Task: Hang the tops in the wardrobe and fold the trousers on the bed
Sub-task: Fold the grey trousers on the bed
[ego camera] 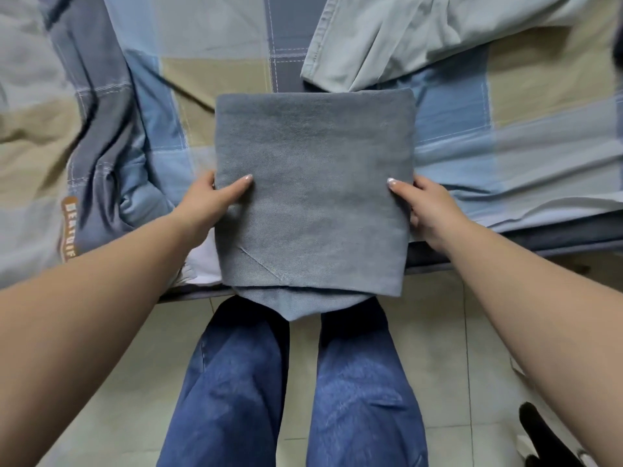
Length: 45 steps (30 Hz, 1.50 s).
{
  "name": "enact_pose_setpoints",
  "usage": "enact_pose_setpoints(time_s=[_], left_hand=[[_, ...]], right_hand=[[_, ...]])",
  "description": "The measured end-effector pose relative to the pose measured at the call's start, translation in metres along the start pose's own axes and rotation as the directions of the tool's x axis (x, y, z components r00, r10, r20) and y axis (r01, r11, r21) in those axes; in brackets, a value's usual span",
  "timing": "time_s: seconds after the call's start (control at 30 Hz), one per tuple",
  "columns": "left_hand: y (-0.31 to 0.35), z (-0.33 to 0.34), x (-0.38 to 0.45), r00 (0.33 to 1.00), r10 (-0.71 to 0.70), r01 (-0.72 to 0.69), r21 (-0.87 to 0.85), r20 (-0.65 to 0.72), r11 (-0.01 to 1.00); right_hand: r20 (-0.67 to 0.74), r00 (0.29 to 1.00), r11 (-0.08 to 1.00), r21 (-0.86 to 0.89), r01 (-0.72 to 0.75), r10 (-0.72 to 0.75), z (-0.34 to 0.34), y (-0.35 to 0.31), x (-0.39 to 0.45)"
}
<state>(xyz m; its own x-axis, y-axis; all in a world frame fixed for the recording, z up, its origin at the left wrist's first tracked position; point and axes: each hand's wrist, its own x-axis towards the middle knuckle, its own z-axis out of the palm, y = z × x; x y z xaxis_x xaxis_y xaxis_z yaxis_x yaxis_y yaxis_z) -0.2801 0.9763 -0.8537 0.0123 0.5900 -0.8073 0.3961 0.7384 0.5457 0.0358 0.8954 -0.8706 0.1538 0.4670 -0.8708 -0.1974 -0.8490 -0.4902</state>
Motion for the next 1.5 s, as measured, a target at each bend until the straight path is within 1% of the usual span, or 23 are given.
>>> enact_pose_setpoints(time_s=[0.07,0.17,0.27,0.37,0.47,0.53,0.67,0.77,0.83,0.9,1.0,1.1,1.27,1.4,1.5], left_hand=[[-0.002,0.001,-0.003,1.0,-0.013,0.013,-0.001,0.022,1.0],[-0.003,-0.001,-0.008,0.999,-0.032,0.032,-0.004,0.024,0.999],[-0.006,-0.005,-0.009,0.999,-0.026,0.026,0.014,0.04,1.0],[-0.005,-0.006,-0.013,0.999,0.01,-0.011,0.033,0.054,0.999],[0.004,-0.011,-0.025,0.991,0.065,-0.077,0.107,0.116,0.991],[0.013,-0.02,-0.04,0.987,0.091,-0.114,0.176,0.136,0.978],[0.035,-0.035,-0.084,0.969,0.126,-0.187,0.303,0.211,0.934],[0.055,-0.035,-0.13,0.946,0.149,-0.241,0.316,0.288,0.917],[0.07,-0.031,-0.166,0.911,0.163,-0.305,0.352,0.38,0.885],[0.085,-0.026,-0.197,0.887,0.195,-0.354,0.344,0.419,0.87],[0.115,-0.011,-0.24,0.835,0.216,-0.422,0.338,0.505,0.841],[0.146,0.012,-0.284,0.786,0.183,-0.456,0.355,0.59,0.816],[0.192,0.066,-0.366,0.664,0.182,-0.574,0.338,0.725,0.746],[0.19,0.113,-0.432,0.569,0.163,-0.661,0.331,0.806,0.674],[0.178,0.158,-0.484,0.492,0.155,-0.749,0.326,0.857,0.576]], right_hand=[[0.048,0.996,0.996,0.046,-0.079,0.077,0.005,0.003,-0.002],[0.106,0.982,0.987,0.03,-0.16,0.156,0.009,0.005,-0.008],[0.095,0.988,0.992,0.042,-0.123,0.118,0.017,0.01,-0.017],[0.103,0.992,0.982,0.168,-0.083,0.066,0.024,0.018,-0.035],[0.105,0.994,0.972,0.229,-0.052,0.028,0.026,0.027,-0.064],[0.082,0.996,0.963,0.265,-0.051,0.03,0.03,0.037,-0.095],[0.007,0.999,0.901,0.432,-0.04,0.041,0.036,0.057,-0.172],[-0.056,0.995,0.828,0.56,-0.037,0.082,0.036,0.064,-0.24],[-0.107,0.984,0.749,0.661,-0.036,0.142,0.038,0.076,-0.294],[-0.127,0.977,0.671,0.741,-0.023,0.174,0.04,0.084,-0.336],[-0.105,0.981,0.575,0.818,-0.008,0.163,0.037,0.086,-0.395],[-0.16,0.974,0.486,0.872,0.064,0.159,0.031,0.089,-0.449],[-0.298,0.942,0.371,0.901,0.224,0.154,0.01,0.098,-0.534],[-0.409,0.899,0.285,0.89,0.355,0.156,-0.001,0.139,-0.601],[-0.48,0.854,0.207,0.873,0.443,0.198,-0.007,0.181,-0.643]])
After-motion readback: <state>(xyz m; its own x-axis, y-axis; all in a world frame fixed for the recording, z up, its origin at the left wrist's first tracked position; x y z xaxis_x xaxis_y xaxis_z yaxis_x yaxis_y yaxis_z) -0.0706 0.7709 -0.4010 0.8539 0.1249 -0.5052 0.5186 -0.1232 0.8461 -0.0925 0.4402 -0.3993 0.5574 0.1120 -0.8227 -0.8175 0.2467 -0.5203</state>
